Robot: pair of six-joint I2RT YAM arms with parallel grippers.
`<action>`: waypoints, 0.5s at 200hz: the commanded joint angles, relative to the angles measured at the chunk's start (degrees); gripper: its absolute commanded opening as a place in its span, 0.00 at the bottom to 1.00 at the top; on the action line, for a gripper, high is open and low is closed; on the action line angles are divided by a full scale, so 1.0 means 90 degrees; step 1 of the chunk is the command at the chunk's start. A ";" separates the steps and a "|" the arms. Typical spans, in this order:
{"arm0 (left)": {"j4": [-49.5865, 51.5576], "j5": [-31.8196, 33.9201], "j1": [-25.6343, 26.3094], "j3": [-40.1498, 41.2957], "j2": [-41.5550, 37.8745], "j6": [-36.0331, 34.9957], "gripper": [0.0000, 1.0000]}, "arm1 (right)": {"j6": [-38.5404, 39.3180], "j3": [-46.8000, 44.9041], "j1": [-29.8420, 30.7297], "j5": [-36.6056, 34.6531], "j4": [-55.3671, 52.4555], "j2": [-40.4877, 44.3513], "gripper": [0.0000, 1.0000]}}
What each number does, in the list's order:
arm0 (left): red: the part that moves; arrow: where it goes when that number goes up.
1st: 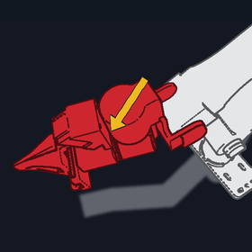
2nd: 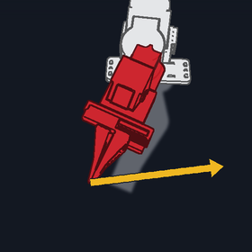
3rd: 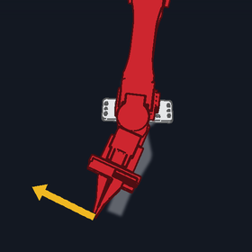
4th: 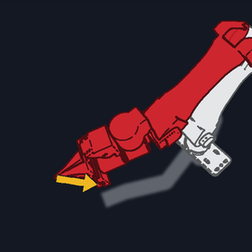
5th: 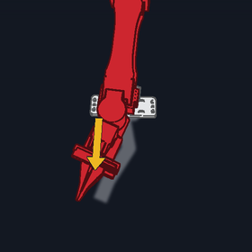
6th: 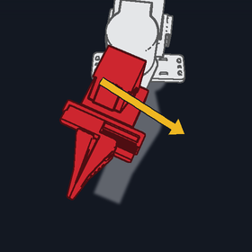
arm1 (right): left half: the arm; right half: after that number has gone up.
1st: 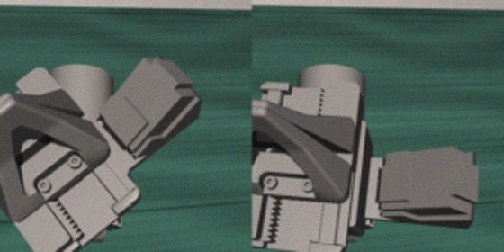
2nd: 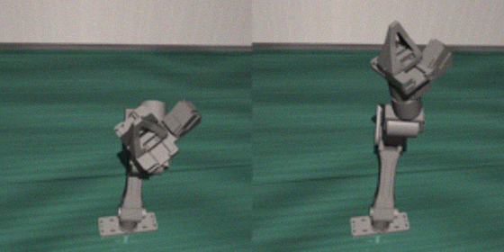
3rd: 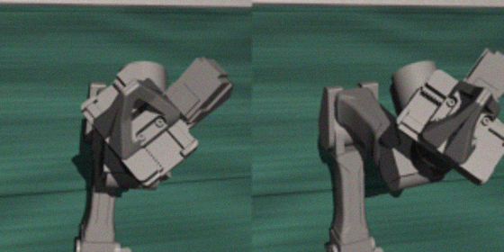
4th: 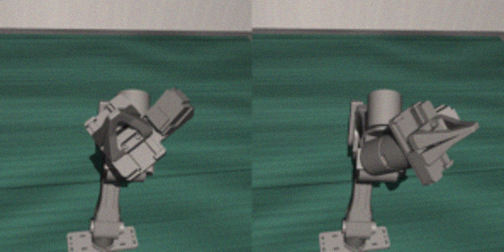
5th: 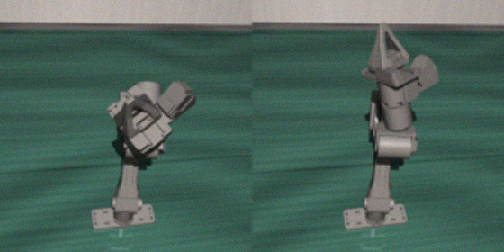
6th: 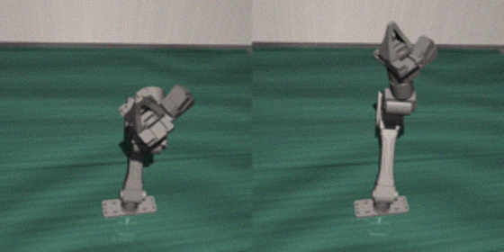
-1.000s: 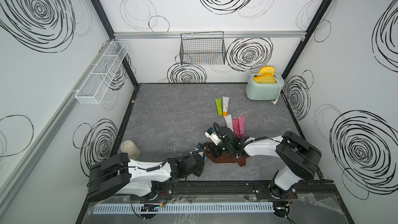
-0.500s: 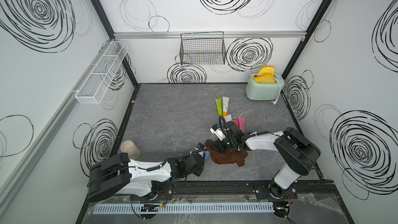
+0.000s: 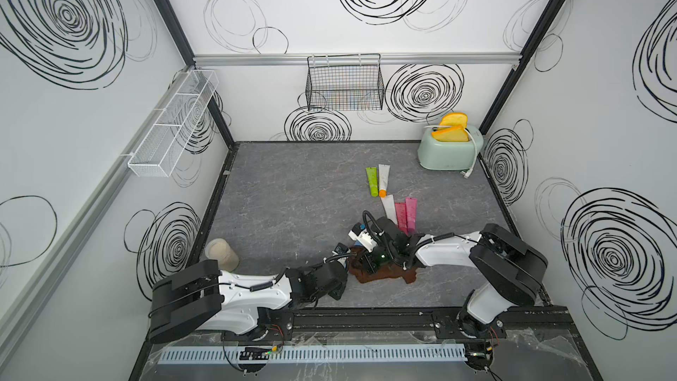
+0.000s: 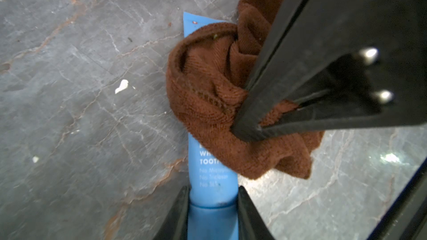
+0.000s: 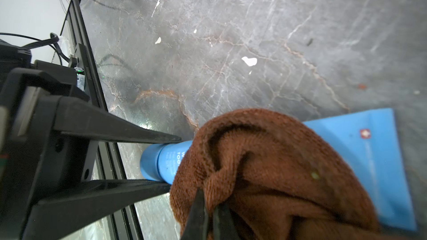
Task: Wipe the surface of the toothpaste tube
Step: Wipe the dirt from the toothpaste tube.
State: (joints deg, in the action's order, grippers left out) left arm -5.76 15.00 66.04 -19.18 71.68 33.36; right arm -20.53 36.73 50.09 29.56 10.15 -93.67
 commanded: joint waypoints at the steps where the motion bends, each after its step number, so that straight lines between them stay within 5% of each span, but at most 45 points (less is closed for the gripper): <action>1: -0.0056 0.0130 -0.0004 -0.0013 0.0094 -0.0065 0.00 | 0.0125 -0.0180 -0.0500 -0.0201 -0.0480 -0.0227 0.00; 45: -0.0047 0.0188 0.0045 -0.0025 0.0075 -0.0074 0.00 | 0.0231 0.0008 -0.0823 -0.0488 -0.0577 -0.0317 0.00; 100: -0.0024 0.0218 0.0079 -0.0064 0.0107 -0.0113 0.00 | -0.0238 0.0001 0.0189 -0.0292 -0.0258 0.0053 0.00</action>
State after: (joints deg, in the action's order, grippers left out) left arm -5.80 16.64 66.28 -19.18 71.92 33.36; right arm -20.67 36.86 47.62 27.18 8.69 -94.45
